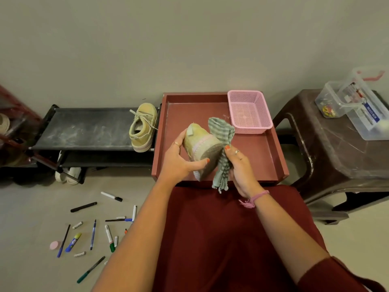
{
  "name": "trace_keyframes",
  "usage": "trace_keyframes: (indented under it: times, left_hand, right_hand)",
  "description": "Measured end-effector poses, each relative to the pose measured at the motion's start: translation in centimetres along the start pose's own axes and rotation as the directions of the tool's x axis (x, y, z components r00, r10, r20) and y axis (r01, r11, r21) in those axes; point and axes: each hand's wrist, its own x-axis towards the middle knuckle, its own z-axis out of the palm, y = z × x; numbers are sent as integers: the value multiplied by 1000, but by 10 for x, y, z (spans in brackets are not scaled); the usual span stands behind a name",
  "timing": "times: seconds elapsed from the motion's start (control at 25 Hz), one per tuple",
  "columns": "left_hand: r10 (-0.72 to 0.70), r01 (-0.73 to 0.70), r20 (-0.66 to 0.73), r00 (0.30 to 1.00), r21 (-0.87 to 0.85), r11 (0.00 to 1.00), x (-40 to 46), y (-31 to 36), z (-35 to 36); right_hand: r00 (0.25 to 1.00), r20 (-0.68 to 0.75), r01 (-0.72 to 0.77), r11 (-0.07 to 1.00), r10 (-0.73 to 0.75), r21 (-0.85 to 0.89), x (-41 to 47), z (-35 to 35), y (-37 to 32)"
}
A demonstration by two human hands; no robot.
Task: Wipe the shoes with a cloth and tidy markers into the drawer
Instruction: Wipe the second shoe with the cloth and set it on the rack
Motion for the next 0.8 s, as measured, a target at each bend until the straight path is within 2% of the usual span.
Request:
trace_keyframes:
  times: [0.08, 0.12, 0.16, 0.2, 0.24, 0.28, 0.32, 0.36, 0.4, 0.44, 0.52, 0.6, 0.64, 0.68, 0.72, 0.76, 0.8]
  left_hand:
    - [-5, 5, 8, 1000, 4, 1000, 0, 0, 3]
    - [0, -1, 12, 1000, 4, 1000, 0, 1, 5]
    - [5, -5, 8, 1000, 3, 1000, 1, 3, 7]
    - [0, 0, -3, 1000, -2, 1000, 3, 5, 8]
    - [-9, 9, -14, 1000, -7, 1000, 4, 6, 8]
    - [-10, 9, -10, 1000, -10, 1000, 5, 7, 8]
    - [1, -1, 6, 1000, -1, 1000, 4, 8, 9]
    - [17, -17, 31, 999, 2, 1000, 3, 10, 10]
    - [22, -22, 44, 999, -8, 1000, 2, 11, 13]
    - [10, -8, 40, 999, -47, 999, 2, 12, 17]
    - [-2, -1, -30, 1000, -85, 996, 4, 11, 22]
    - [6, -10, -66, 998, -57, 998, 7, 10, 20]
    - [8, -10, -56, 998, -46, 999, 7, 8, 17]
    - [11, -13, -37, 999, -56, 998, 8, 6, 14]
    - [14, -16, -25, 1000, -69, 997, 8, 5, 13]
    - [13, -15, -20, 1000, -77, 997, 8, 3, 12]
    - [8, -9, -21, 1000, -70, 998, 7, 4, 12]
  right_hand:
    - [994, -80, 78, 997, -76, 28, -2, 10, -5]
    - [984, -82, 151, 987, -156, -63, -2, 15, -13]
    - [962, -23, 260, 938, -272, -230, -2, 18, -23]
    - [912, 113, 402, 810, -394, -427, -2, 20, -31]
    - [826, 295, 549, 571, -480, -611, -2, 22, -36]
    - [710, 479, 666, 272, -516, -694, -2, 21, -37]
    - [595, 613, 732, 36, -520, -680, 0, 17, -36]
    - [504, 690, 765, -102, -519, -635, 2, 10, -35]
    - [454, 717, 788, -136, -529, -600, 6, 4, -35]
    - [456, 697, 803, -83, -554, -591, 11, 0, -34]
    - [545, 559, 789, 156, -625, -595, 18, -3, -30]
    - [720, 325, 675, 512, -613, -531, 19, 4, -26]
    - [825, 193, 559, 714, -532, -422, 18, 11, -26]
    - [905, 87, 423, 860, -416, -286, 16, 17, -27]
    - [949, 5, 311, 932, -316, -187, 17, 20, -27]
    - [965, -35, 253, 958, -260, -136, 16, 22, -27]
    - [960, -48, 265, 954, -274, -142, 14, 25, -27]
